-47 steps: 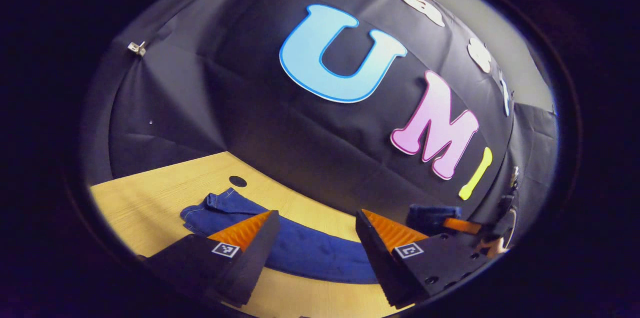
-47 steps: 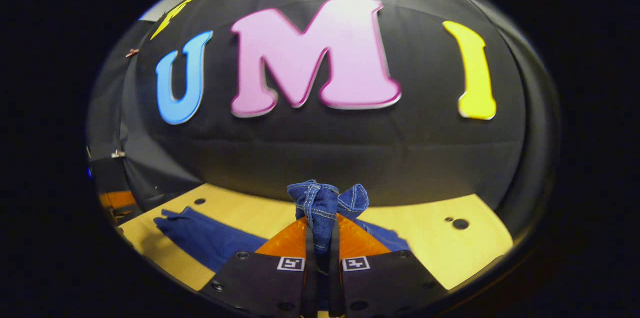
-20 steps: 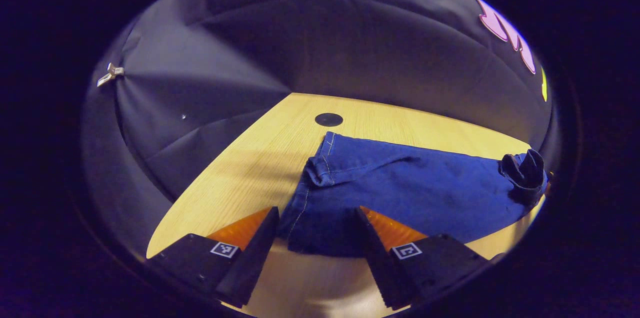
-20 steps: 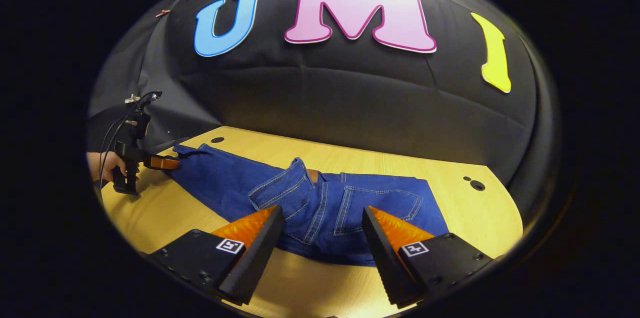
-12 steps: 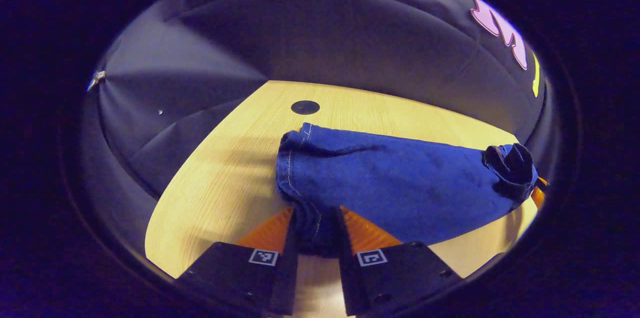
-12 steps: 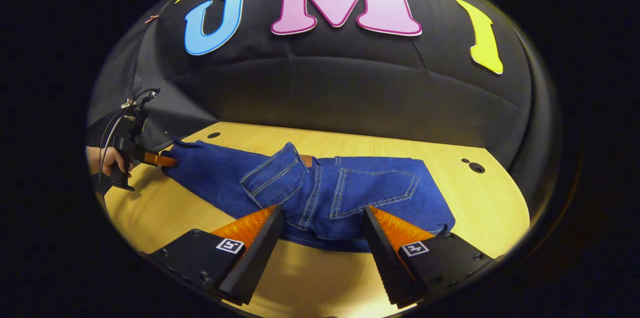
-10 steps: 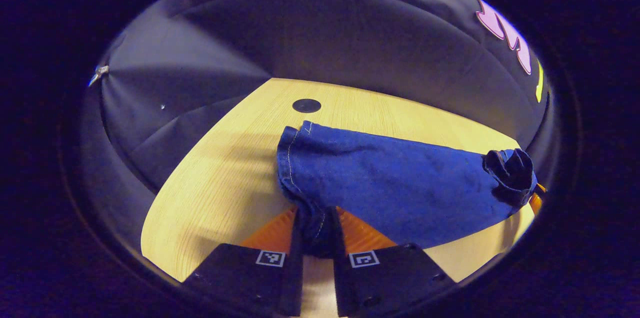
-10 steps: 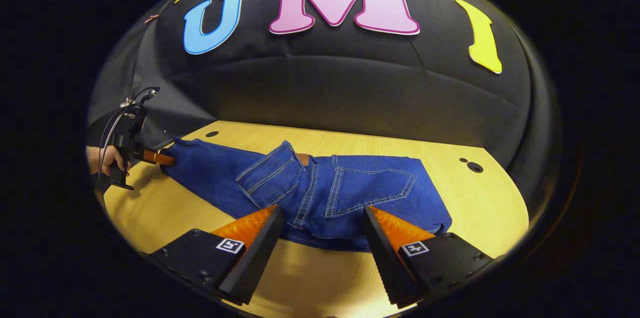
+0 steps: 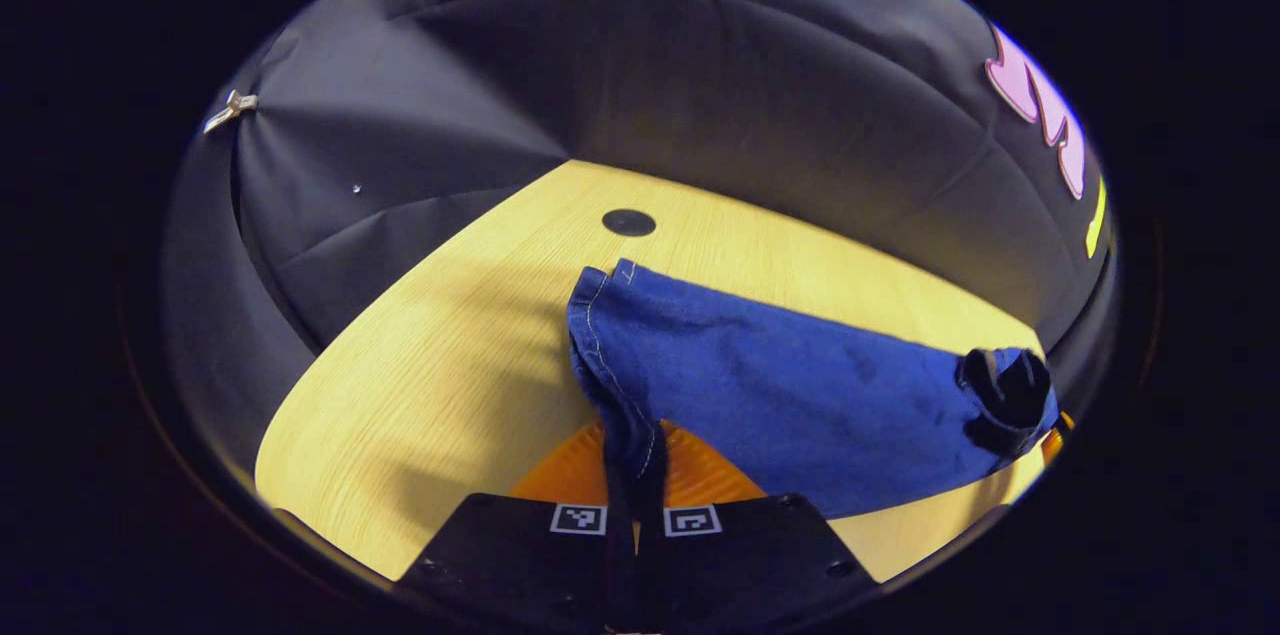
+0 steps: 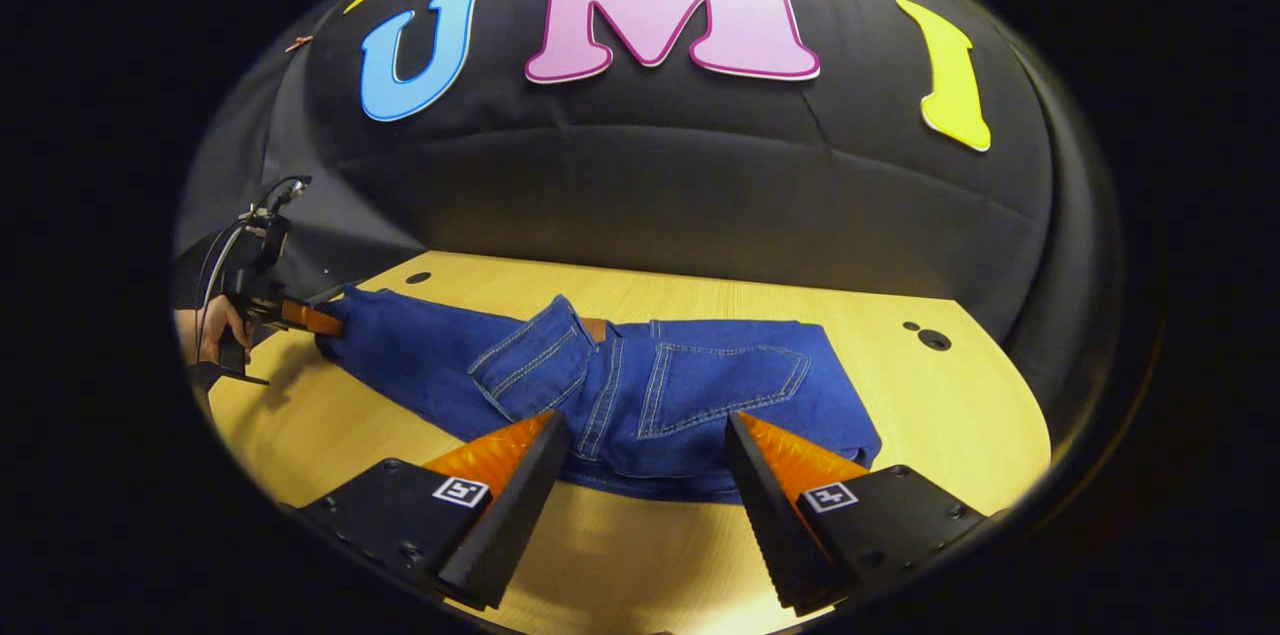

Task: Grasp the waist and the cuffs of the jeans and fold them to make the two legs overlap; first hold the waist and fold one-third of the jeans toward the cuffs, then hold the cuffs and fold the remaining one-third in the same direction to finish folding.

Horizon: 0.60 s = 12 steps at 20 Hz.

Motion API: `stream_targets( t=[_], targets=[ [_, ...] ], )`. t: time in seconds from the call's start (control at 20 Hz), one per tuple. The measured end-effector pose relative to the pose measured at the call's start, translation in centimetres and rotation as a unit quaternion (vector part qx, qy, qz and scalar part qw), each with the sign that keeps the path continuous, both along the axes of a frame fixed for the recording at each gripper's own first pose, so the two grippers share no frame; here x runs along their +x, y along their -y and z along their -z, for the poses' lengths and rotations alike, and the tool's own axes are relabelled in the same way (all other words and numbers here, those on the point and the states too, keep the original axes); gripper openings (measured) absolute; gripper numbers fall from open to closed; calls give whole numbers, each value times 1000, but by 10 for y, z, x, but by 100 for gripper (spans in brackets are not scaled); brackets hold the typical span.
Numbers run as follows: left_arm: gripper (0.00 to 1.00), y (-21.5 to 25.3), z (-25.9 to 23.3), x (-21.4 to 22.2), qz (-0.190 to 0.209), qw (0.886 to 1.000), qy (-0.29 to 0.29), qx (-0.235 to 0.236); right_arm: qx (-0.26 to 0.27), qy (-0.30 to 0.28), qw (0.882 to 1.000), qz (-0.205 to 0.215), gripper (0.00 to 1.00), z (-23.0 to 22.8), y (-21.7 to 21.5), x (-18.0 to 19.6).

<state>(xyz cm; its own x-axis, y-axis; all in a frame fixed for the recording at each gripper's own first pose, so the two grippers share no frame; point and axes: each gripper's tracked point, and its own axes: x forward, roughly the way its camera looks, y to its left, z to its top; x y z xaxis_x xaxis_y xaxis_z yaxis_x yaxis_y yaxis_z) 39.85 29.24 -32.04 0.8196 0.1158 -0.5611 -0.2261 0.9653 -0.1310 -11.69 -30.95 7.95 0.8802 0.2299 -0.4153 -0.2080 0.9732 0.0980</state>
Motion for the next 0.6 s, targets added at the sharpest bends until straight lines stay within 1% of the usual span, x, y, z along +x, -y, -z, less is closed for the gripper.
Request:
stream_targets(
  t=[0.05,0.15,0.4,0.5,0.6],
  targets=[
    [6,2,-9,0,-4,1000,15,-4,-3,4,1000,3,97,-3,5,1],
    [6,11,-33,-2,-4,999,40,-8,-10,10,1000,10,97,-8,15,3],
    [6,53,-87,-5,10,997,69,-21,-15,17,999,31,97,-17,41,2],
    [6,94,-110,-1,36,996,82,-14,-20,22,999,39,97,-24,53,0],
    [6,144,-133,2,70,993,93,-18,-29,24,998,50,97,-28,68,-3]
  ],
)
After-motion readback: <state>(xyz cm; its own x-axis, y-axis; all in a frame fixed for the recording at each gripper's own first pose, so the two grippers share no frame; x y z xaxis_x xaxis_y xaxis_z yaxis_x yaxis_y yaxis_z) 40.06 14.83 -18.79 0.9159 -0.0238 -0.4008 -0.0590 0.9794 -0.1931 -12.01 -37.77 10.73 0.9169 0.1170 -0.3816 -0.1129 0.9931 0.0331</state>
